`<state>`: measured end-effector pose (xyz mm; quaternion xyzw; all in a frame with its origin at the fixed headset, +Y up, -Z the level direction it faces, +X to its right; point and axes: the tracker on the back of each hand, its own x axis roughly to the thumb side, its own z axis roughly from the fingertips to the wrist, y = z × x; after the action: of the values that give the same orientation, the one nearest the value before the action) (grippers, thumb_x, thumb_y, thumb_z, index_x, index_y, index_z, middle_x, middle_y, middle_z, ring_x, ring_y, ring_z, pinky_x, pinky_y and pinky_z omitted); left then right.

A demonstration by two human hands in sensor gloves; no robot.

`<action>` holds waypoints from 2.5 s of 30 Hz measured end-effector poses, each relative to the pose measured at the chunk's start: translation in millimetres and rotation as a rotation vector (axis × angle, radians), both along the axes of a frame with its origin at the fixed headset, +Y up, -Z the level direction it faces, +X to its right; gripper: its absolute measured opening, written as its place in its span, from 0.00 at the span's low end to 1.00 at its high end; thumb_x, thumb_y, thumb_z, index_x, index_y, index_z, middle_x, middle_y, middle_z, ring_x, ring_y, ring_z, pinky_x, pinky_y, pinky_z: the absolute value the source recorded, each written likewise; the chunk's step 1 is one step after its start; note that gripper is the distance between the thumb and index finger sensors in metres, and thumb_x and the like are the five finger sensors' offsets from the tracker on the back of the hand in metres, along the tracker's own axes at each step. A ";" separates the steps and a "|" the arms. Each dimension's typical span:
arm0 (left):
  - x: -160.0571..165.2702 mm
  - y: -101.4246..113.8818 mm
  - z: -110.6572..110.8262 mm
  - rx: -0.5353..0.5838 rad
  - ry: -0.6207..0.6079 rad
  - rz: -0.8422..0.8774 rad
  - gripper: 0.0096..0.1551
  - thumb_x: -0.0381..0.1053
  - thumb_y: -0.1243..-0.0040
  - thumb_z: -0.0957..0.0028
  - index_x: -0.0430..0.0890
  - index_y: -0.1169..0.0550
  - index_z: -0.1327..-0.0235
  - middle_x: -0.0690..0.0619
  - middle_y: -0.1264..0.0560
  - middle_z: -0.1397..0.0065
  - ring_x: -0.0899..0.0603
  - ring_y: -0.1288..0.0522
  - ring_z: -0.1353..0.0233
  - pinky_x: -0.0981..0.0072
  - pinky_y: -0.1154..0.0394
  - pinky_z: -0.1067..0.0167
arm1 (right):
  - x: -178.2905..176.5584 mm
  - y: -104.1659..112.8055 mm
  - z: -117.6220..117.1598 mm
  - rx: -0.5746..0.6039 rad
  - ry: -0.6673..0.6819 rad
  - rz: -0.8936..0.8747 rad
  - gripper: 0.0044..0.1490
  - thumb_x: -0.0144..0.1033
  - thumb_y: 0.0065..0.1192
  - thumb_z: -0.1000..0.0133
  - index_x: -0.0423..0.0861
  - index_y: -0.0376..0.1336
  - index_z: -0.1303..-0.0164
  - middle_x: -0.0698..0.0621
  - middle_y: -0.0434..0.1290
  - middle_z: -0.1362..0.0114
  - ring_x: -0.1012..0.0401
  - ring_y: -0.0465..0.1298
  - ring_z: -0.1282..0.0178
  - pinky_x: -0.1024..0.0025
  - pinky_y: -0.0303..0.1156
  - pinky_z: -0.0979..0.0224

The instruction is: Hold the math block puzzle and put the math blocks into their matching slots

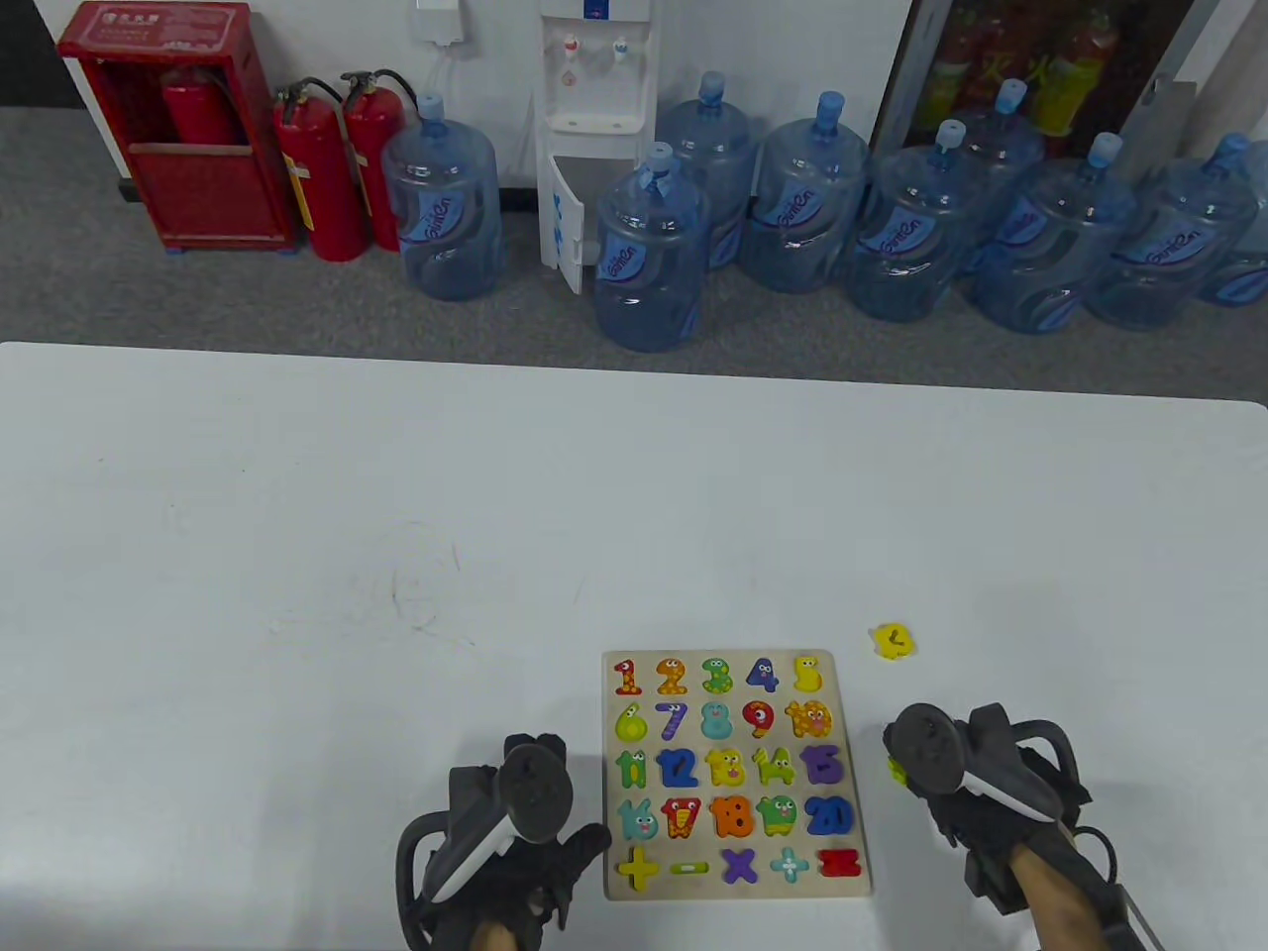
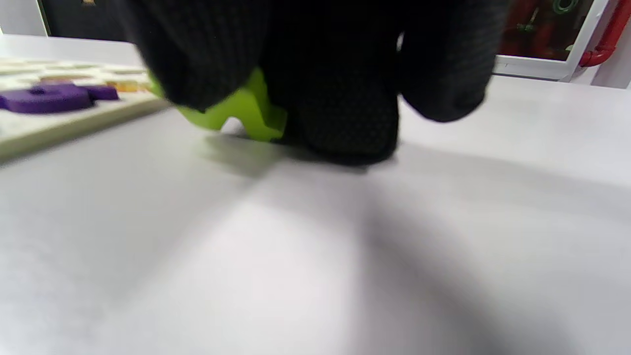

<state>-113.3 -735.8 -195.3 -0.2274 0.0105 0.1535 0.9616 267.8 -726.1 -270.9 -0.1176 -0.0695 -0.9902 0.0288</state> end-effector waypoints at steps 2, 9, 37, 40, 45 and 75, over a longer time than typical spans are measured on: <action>0.1 -0.1 0.0 0.000 -0.001 0.001 0.53 0.70 0.50 0.59 0.55 0.55 0.24 0.52 0.60 0.19 0.28 0.52 0.18 0.30 0.42 0.28 | -0.6 4.0 0.5 -0.001 0.008 -0.010 0.29 0.36 0.64 0.62 0.52 0.73 0.49 0.50 0.79 0.42 0.59 0.84 0.53 0.61 0.78 0.43; 0.9 -0.9 0.0 -0.006 -0.004 0.002 0.53 0.70 0.50 0.59 0.55 0.55 0.24 0.53 0.60 0.19 0.28 0.52 0.18 0.30 0.42 0.28 | 4.6 -1.6 -0.7 -0.156 -0.027 -0.041 0.30 0.35 0.63 0.62 0.52 0.72 0.48 0.50 0.80 0.46 0.60 0.84 0.56 0.62 0.78 0.45; 1.2 -2.0 0.1 -0.009 -0.009 0.007 0.53 0.70 0.50 0.59 0.55 0.54 0.24 0.52 0.60 0.19 0.28 0.51 0.18 0.30 0.42 0.28 | -9.7 -14.5 -1.5 0.080 -0.122 0.237 0.41 0.45 0.70 0.69 0.47 0.69 0.43 0.46 0.78 0.44 0.57 0.83 0.53 0.59 0.78 0.43; 1.2 -2.4 0.1 -0.010 -0.010 0.005 0.53 0.70 0.50 0.59 0.55 0.54 0.24 0.52 0.60 0.19 0.28 0.51 0.18 0.30 0.42 0.28 | -7.0 -18.9 -3.9 0.130 -0.174 0.248 0.42 0.52 0.62 0.67 0.45 0.69 0.44 0.45 0.79 0.49 0.58 0.83 0.59 0.60 0.79 0.48; -0.1 -3.0 -0.7 -0.012 -0.010 0.020 0.53 0.70 0.50 0.59 0.55 0.55 0.24 0.53 0.60 0.19 0.28 0.52 0.18 0.30 0.42 0.28 | -2.7 -6.5 -2.3 0.170 -0.214 0.175 0.41 0.54 0.54 0.66 0.47 0.71 0.45 0.47 0.80 0.50 0.58 0.83 0.61 0.60 0.79 0.49; 1.0 -5.6 -1.5 -0.014 -0.025 0.036 0.53 0.71 0.50 0.59 0.55 0.55 0.24 0.53 0.60 0.19 0.28 0.52 0.18 0.30 0.43 0.28 | -2.8 -11.1 2.1 0.070 -0.058 0.164 0.42 0.33 0.73 0.67 0.63 0.63 0.40 0.61 0.67 0.29 0.58 0.75 0.35 0.56 0.69 0.27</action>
<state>-112.3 -741.3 -196.9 -0.2364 -0.0046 0.1677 0.9571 265.0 -737.2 -268.7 -0.0818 -0.0450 -0.9893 0.1117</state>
